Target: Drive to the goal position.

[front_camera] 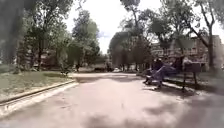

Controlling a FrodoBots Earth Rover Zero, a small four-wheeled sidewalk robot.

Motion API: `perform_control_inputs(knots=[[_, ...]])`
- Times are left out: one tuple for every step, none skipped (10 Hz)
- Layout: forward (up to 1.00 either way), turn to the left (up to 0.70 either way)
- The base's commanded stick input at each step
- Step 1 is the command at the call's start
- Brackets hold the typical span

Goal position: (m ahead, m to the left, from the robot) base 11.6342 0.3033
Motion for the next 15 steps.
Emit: perform_control_inputs(knots=[[0.85, 0.0], [0.85, 0.0], [0.85, 0.0], [0.85, 0.0], [0.85, 0.0], [0.85, 0.0], [0.85, 0.0], [0.85, 0.0], [0.85, 0.0], [0.85, 0.0], [0.85, 0.0], [0.85, 0.0], [0.85, 0.0], [0.85, 0.0], [0.85, 0.0]])
